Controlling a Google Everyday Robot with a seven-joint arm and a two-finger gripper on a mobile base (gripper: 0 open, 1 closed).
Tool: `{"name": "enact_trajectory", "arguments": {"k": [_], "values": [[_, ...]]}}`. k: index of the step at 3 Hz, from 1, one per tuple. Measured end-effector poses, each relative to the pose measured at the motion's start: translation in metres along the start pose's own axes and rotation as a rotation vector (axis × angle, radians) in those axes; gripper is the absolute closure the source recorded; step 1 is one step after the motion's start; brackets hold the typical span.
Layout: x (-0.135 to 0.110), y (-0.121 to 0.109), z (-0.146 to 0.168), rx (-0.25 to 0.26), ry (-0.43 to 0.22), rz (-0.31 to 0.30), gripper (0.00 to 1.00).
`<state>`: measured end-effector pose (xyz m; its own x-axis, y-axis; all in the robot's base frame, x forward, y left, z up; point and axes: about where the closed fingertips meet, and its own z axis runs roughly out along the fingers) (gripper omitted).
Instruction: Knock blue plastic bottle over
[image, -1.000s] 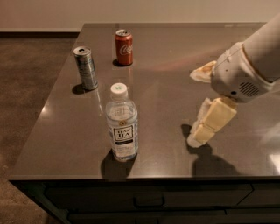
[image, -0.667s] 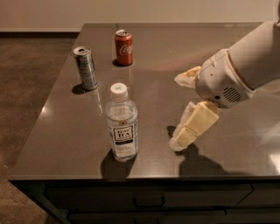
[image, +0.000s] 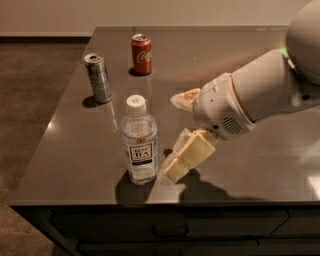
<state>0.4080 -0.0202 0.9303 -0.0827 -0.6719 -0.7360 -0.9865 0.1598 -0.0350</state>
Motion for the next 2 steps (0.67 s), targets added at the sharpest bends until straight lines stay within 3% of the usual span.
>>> {"name": "enact_trajectory", "arguments": {"k": [1, 2], "values": [[-0.009, 0.009, 0.013, -0.013, -0.043, 0.002, 0.00], [-0.027, 0.013, 0.031, -0.009, -0.094, 0.003, 0.07]]}}
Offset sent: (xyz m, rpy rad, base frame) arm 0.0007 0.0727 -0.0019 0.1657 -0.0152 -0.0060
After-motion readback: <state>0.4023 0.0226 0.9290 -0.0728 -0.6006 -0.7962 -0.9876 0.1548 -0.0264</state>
